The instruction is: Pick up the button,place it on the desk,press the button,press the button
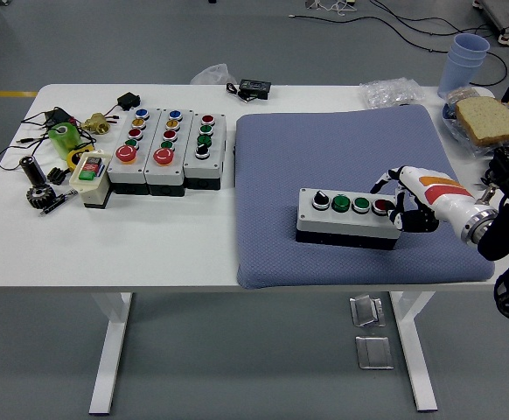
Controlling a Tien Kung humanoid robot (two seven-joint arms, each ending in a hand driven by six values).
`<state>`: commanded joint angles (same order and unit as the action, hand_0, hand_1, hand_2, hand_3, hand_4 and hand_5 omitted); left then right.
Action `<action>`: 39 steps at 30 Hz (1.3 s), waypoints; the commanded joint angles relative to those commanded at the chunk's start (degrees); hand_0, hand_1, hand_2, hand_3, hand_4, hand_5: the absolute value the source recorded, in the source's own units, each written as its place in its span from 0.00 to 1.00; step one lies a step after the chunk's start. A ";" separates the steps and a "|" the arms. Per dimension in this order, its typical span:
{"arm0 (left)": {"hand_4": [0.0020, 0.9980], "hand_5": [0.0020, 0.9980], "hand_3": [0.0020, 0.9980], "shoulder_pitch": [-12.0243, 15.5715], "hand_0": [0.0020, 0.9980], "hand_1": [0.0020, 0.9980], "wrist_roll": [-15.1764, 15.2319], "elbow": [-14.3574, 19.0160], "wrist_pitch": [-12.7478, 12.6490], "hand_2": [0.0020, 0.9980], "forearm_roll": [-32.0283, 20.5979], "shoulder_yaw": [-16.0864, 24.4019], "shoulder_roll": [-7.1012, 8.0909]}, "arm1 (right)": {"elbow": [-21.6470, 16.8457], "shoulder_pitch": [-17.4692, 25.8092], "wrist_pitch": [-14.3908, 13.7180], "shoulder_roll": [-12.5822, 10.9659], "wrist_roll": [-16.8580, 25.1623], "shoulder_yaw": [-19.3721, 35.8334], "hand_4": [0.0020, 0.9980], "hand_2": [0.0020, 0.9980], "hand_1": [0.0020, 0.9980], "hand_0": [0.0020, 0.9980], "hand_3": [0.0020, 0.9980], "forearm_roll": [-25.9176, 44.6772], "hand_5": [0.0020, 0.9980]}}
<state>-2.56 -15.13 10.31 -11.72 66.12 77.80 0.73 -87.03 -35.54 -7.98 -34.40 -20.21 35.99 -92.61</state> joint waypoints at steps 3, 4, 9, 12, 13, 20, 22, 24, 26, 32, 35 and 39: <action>0.21 0.39 0.46 -0.01 0.59 0.54 0.00 0.00 0.01 0.50 -0.01 -0.03 0.01 | 0.28 -0.14 0.01 0.31 -0.01 -0.31 0.47 0.19 0.00 0.13 0.63 0.00 0.00; 0.21 0.39 0.46 -0.01 0.59 0.54 0.00 0.00 0.01 0.50 0.01 -0.02 0.01 | 0.52 -0.25 0.00 0.56 -0.02 -0.50 0.47 0.19 0.00 0.13 0.63 0.00 0.00; 0.21 0.38 0.46 -0.07 0.59 0.54 0.00 0.00 0.04 0.50 0.01 -0.12 0.05 | 1.40 -0.53 0.02 1.44 -0.06 -1.07 0.47 0.19 0.00 0.13 0.63 -0.01 0.00; 0.21 0.38 0.46 -0.13 0.59 0.54 0.02 0.00 0.00 0.50 -0.01 -0.09 0.08 | 1.95 -0.59 0.07 1.83 -0.13 -1.48 0.46 0.19 0.00 0.13 0.63 0.08 0.00; 0.21 0.38 0.46 -0.16 0.59 0.54 0.03 0.00 -0.01 0.50 -0.02 -0.08 0.10 | 2.10 -0.60 0.10 1.93 -0.15 -1.58 0.46 0.19 0.00 0.13 0.63 0.09 0.00; 0.21 0.38 0.46 -0.23 0.59 0.54 0.05 0.00 -0.01 0.50 -0.07 -0.05 0.16 | 3.45 -0.59 0.43 2.40 -0.40 -2.33 0.46 0.19 0.00 0.13 0.63 0.40 0.00; 0.21 0.38 0.46 -0.25 0.59 0.54 0.02 0.00 -0.03 0.50 0.08 0.08 0.15 | 3.68 -0.62 0.50 2.48 -0.46 -2.59 0.46 0.19 0.00 0.13 0.63 0.45 0.00; 0.21 0.38 0.46 -0.26 0.59 0.54 -0.01 0.00 -0.02 0.50 0.22 0.15 0.14 | 3.85 -0.63 0.53 2.57 -0.48 -2.72 0.46 0.19 0.00 0.13 0.63 0.47 0.00; 0.21 0.38 0.46 -0.27 0.59 0.54 -0.05 0.00 -0.02 0.50 0.36 0.23 0.11 | 3.74 -0.47 0.66 2.58 -0.53 -2.29 0.46 0.19 0.00 0.13 0.63 0.29 0.00; 0.21 0.37 0.46 -0.17 0.59 0.54 -0.12 0.00 -0.02 0.50 0.60 0.36 0.02 | 0.09 1.50 -0.09 1.20 0.47 4.25 0.52 0.21 0.00 0.16 0.63 2.14 0.00; 0.21 0.37 0.46 -0.12 0.59 0.54 -0.13 0.00 -0.02 0.51 0.67 0.43 0.02 | -2.26 2.77 -1.63 -0.41 3.94 10.06 0.63 0.49 0.35 0.40 0.70 8.21 0.13; 0.21 0.37 0.46 -0.03 0.59 0.54 -0.15 0.00 0.01 0.51 0.79 0.41 0.07 | -2.06 4.26 -4.71 -1.39 10.39 17.71 0.63 0.49 0.35 0.40 0.70 17.74 0.13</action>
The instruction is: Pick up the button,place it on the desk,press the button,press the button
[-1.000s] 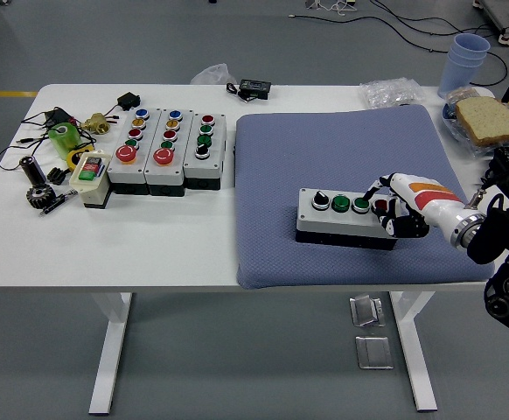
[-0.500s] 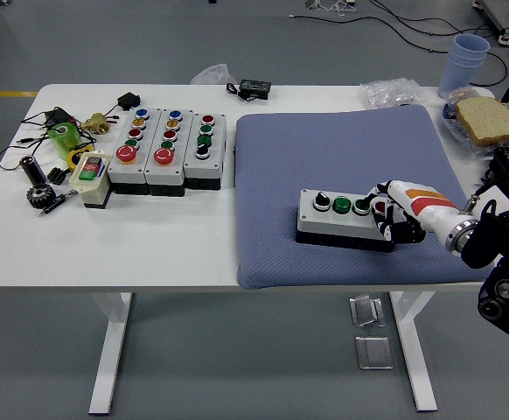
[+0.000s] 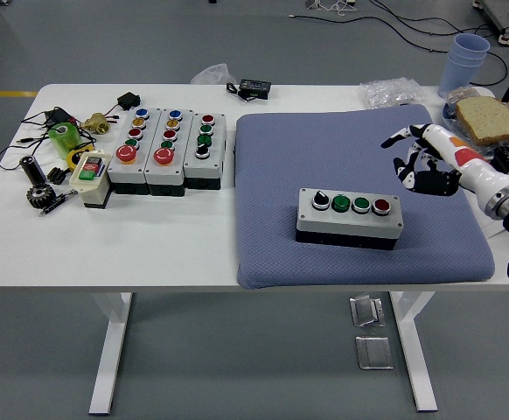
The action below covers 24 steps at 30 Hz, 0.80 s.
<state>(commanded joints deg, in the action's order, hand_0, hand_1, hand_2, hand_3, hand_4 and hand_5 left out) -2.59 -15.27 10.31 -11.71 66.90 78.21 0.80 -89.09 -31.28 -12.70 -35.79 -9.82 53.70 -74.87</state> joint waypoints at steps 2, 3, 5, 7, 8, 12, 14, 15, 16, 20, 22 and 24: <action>0.21 0.37 0.46 0.05 0.59 0.54 -0.02 0.00 0.00 0.51 0.14 0.05 -0.01 | 1.32 0.57 -0.78 -0.10 2.96 3.25 0.72 0.67 0.60 0.63 0.76 4.47 0.26; 0.21 0.37 0.46 0.12 0.59 0.54 -0.02 0.00 0.00 0.51 0.09 0.03 -0.01 | 2.87 1.06 -0.89 -0.15 5.12 5.37 0.72 0.67 0.60 0.63 0.76 7.08 0.26; 0.21 0.37 0.46 0.20 0.59 0.54 -0.02 0.00 -0.02 0.51 0.00 0.01 -0.03 | 4.99 1.55 -0.56 -0.25 8.62 8.32 0.72 0.67 0.60 0.63 0.76 12.29 0.26; 0.21 0.37 0.46 0.29 0.59 0.54 -0.07 0.00 -0.04 0.51 0.19 0.13 -0.07 | 7.71 2.19 0.01 -0.31 12.19 10.24 0.72 0.67 0.60 0.63 0.76 16.76 0.26; 0.21 0.36 0.46 0.33 0.59 0.54 -0.10 0.00 -0.03 0.51 0.34 0.20 -0.09 | 8.99 2.52 -0.11 -0.26 14.13 10.90 0.76 0.79 0.75 0.79 0.77 18.99 0.31; 0.21 0.36 0.46 0.48 0.59 0.54 -0.22 0.00 -0.02 0.51 0.72 0.34 -0.19 | 12.41 3.71 -0.07 0.15 18.91 12.55 0.76 0.79 0.75 0.79 0.77 29.05 0.31; 0.21 0.36 0.46 0.63 0.60 0.54 -0.32 0.00 -0.02 0.51 1.16 0.59 -0.28 | 15.03 4.90 1.09 0.41 19.57 13.28 0.77 0.79 0.76 0.82 0.76 33.89 0.36; 0.21 0.36 0.46 0.65 0.60 0.54 -0.34 0.00 -0.01 0.51 1.25 0.65 -0.29 | 15.55 5.08 1.23 0.44 19.67 13.37 0.77 0.79 0.76 0.82 0.76 36.12 0.36; 0.21 0.36 0.46 0.70 0.60 0.54 -0.37 0.00 0.00 0.51 1.35 0.68 -0.31 | 16.07 5.42 1.33 0.51 19.93 13.50 0.77 0.79 0.76 0.82 0.76 38.73 0.36; 0.22 0.36 0.46 0.93 0.60 0.54 -0.46 0.00 0.06 0.51 1.89 0.78 -0.39 | 17.85 6.83 2.13 0.92 21.10 14.43 0.76 0.79 0.77 0.82 0.76 48.41 0.39; 0.22 0.36 0.46 0.98 0.60 0.54 -0.45 0.00 0.09 0.51 1.97 0.73 -0.40 | 18.41 7.28 2.49 1.09 21.53 14.85 0.76 0.79 0.77 0.82 0.76 52.88 0.39; 0.22 0.36 0.46 1.03 0.60 0.54 -0.45 0.00 0.10 0.51 2.10 0.80 -0.40 | 19.13 8.10 3.06 1.14 21.87 15.57 0.76 0.79 0.77 0.82 0.76 57.73 0.39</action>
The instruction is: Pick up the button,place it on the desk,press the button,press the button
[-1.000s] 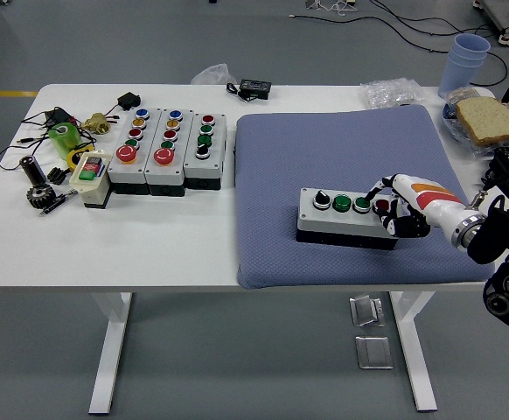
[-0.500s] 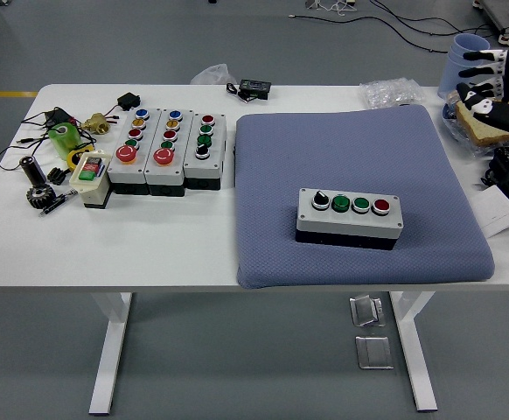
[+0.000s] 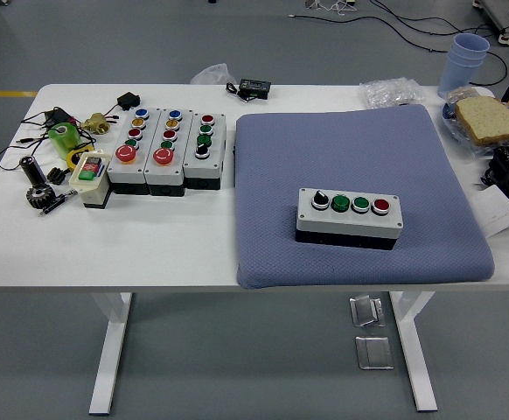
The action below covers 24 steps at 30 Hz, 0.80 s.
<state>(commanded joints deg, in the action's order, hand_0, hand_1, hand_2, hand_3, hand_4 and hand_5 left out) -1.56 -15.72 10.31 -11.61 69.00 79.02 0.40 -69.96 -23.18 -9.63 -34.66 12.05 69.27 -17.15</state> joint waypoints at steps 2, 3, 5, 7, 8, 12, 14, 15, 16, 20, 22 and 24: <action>0.22 0.36 0.47 0.04 0.59 0.54 0.03 0.00 -0.01 0.51 -0.06 0.01 0.00 | 0.40 0.60 0.42 -0.04 0.06 0.48 0.76 0.78 0.76 0.82 0.76 4.84 0.41; 0.22 0.36 0.47 0.06 0.59 0.54 0.06 0.00 -0.02 0.51 -0.11 0.00 0.01 | 0.54 1.01 0.60 -0.09 -0.05 0.82 0.76 0.78 0.76 0.82 0.76 7.45 0.41; 0.22 0.36 0.47 0.07 0.59 0.54 0.17 0.00 0.01 0.51 -0.35 -0.13 0.08 | 0.78 1.86 0.95 -0.19 -0.55 1.71 0.76 0.78 0.76 0.82 0.76 12.29 0.41; 0.22 0.36 0.47 0.00 0.59 0.54 0.26 0.00 0.01 0.51 -0.48 -0.16 0.15 | 0.90 2.23 1.08 -0.21 -0.91 2.28 0.76 0.78 0.76 0.82 0.76 17.13 0.41; 0.22 0.36 0.46 -0.06 0.59 0.54 0.32 0.00 0.01 0.51 -0.53 -0.16 0.19 | 0.95 2.36 1.13 -0.22 -1.06 2.56 0.75 0.78 0.76 0.82 0.75 19.37 0.42; 0.22 0.36 0.46 -0.32 0.59 0.54 0.27 0.00 -0.08 0.51 -0.57 0.06 0.12 | 0.78 2.61 1.42 -0.31 -1.54 3.15 0.75 0.78 0.76 0.82 0.75 28.48 0.42; 0.22 0.36 0.46 -0.43 0.59 0.54 0.23 0.00 -0.09 0.51 -0.31 0.18 0.13 | 0.60 2.67 1.54 -0.45 -1.72 3.36 0.75 0.78 0.76 0.82 0.75 32.70 0.43; 0.22 0.36 0.46 -0.53 0.59 0.54 0.20 0.00 -0.10 0.51 -0.23 0.28 0.13 | 0.54 2.69 1.59 -0.54 -1.81 3.59 0.75 0.78 0.76 0.82 0.75 33.52 0.43; 0.22 0.36 0.46 -0.61 0.59 0.54 0.18 0.00 -0.10 0.51 -0.18 0.38 0.14 | 0.50 2.71 1.63 -0.62 -1.89 3.80 0.75 0.78 0.76 0.82 0.75 33.89 0.43; 0.24 0.37 0.46 -1.04 0.59 0.54 0.35 0.00 -0.20 0.50 -0.62 0.40 0.19 | 0.13 3.12 1.86 -1.08 -2.19 5.47 0.75 0.77 0.76 0.81 0.75 34.96 0.44; 0.24 0.37 0.46 -1.47 0.59 0.54 0.50 0.00 -0.18 0.50 -0.92 0.23 0.34 | -0.11 3.38 1.91 -1.45 -2.40 6.39 0.75 0.77 0.76 0.81 0.75 35.41 0.44; 0.24 0.37 0.46 -1.72 0.59 0.54 0.58 0.00 -0.18 0.50 -1.09 0.10 0.42 | -0.22 3.58 1.90 -1.69 -2.58 6.90 0.75 0.77 0.76 0.81 0.75 35.57 0.44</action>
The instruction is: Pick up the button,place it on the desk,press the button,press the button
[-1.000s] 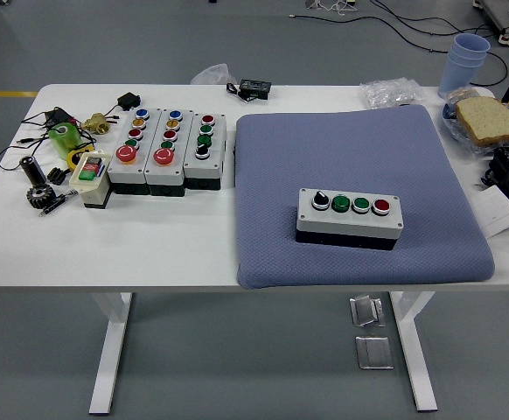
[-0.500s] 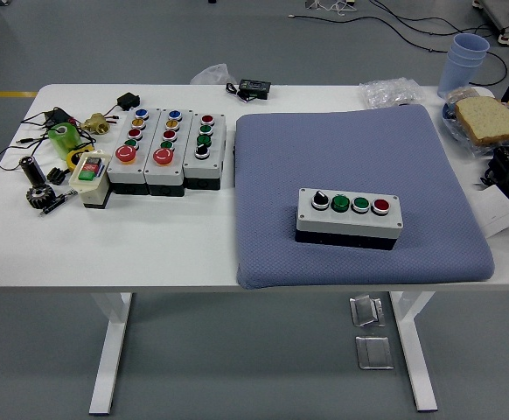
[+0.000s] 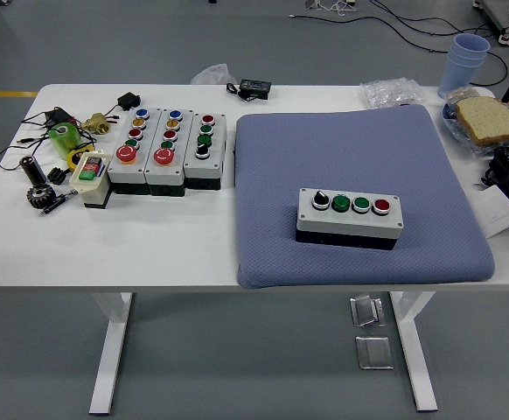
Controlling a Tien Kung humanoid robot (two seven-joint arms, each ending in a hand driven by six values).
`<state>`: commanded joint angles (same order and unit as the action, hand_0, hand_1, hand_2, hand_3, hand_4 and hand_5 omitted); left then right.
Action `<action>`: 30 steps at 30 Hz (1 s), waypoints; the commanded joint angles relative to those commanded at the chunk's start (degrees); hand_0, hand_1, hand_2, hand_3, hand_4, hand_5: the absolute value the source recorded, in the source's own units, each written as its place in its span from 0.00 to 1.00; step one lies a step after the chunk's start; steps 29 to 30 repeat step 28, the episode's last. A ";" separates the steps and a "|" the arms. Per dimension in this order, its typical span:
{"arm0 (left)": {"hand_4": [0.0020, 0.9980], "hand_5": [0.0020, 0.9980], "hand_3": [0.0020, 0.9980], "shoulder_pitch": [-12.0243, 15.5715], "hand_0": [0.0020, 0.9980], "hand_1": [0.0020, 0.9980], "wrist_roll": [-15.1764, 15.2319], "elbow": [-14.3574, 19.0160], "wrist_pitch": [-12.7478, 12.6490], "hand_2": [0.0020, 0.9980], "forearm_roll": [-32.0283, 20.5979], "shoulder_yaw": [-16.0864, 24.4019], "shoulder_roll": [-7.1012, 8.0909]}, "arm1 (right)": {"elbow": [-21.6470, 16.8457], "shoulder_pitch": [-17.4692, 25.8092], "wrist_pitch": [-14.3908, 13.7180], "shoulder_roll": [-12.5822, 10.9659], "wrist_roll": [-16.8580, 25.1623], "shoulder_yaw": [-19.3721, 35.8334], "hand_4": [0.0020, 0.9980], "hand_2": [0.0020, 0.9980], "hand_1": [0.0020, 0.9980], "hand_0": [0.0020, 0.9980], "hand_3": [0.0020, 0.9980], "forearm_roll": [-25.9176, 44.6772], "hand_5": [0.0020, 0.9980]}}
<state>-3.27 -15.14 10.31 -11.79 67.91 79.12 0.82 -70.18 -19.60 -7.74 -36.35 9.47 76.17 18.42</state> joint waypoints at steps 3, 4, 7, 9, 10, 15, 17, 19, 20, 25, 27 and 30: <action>0.23 0.39 0.46 -0.25 0.59 0.54 0.14 0.00 0.02 0.50 -0.36 -0.28 0.09 | -0.04 0.05 0.01 -0.16 -0.22 0.52 0.75 0.77 0.75 0.81 0.75 0.19 0.45; 0.23 0.39 0.46 -0.34 0.59 0.54 0.20 0.00 -0.01 0.50 -0.56 -0.34 0.11 | -0.16 0.03 0.03 -0.19 -0.36 0.75 0.75 0.77 0.75 0.81 0.75 0.18 0.45; 0.23 0.39 0.46 -0.60 0.59 0.54 0.11 0.00 -0.06 0.50 -0.76 -0.39 0.09 | -0.35 -0.20 -0.02 -0.38 -0.67 0.75 0.75 0.77 0.75 0.81 0.75 0.29 0.45; 0.23 0.39 0.46 -1.02 0.59 0.54 0.16 0.00 -0.03 0.50 -0.86 -0.60 0.13 | -0.47 -0.42 -0.03 -0.61 -0.91 0.93 0.74 0.77 0.75 0.81 0.75 0.39 0.47; 0.23 0.39 0.46 -1.12 0.59 0.54 0.18 0.00 -0.02 0.50 -0.95 -0.66 0.14 | -0.50 -0.47 -0.04 -0.67 -0.97 1.01 0.74 0.77 0.75 0.81 0.75 0.41 0.47; 0.23 0.40 0.46 -1.07 0.58 0.54 0.39 0.00 -0.05 0.50 -1.78 -0.99 0.14 | -0.54 0.06 -0.06 -1.00 -1.34 1.82 0.74 0.77 0.75 0.81 0.75 0.90 0.47; 0.23 0.40 0.46 -0.97 0.58 0.54 0.33 0.00 0.02 0.50 -1.53 -1.10 0.17 | -0.64 0.52 -0.08 -1.19 -1.55 2.41 0.74 0.77 0.75 0.81 0.75 0.94 0.47; 0.23 0.40 0.46 -0.93 0.58 0.54 0.31 0.00 0.04 0.50 -1.42 -1.11 0.18 | -0.71 0.81 -0.09 -1.21 -1.68 2.96 0.74 0.77 0.75 0.81 0.75 0.97 0.47; 0.23 0.40 0.46 -0.86 0.58 0.53 0.28 0.00 0.05 0.50 -1.39 -1.07 0.18 | -0.76 1.14 -0.19 -1.24 -1.96 3.78 0.74 0.76 0.75 0.80 0.74 0.97 0.47; 0.23 0.40 0.46 -0.63 0.58 0.53 0.10 0.00 0.08 0.50 -0.94 -0.90 0.17 | -0.71 1.75 -0.27 -1.63 -2.29 4.96 0.74 0.76 0.75 0.80 0.74 1.19 0.47; 0.23 0.40 0.46 -0.53 0.58 0.53 0.05 0.00 0.08 0.50 -0.81 -0.85 0.15 | -0.68 1.87 -0.26 -1.73 -2.36 5.01 0.74 0.76 0.75 0.80 0.74 1.26 0.47; 0.23 0.40 0.46 -0.47 0.58 0.53 0.01 0.00 0.07 0.50 -0.75 -0.80 0.13 | -0.67 1.93 -0.24 -1.78 -2.42 4.98 0.74 0.76 0.75 0.80 0.74 1.30 0.47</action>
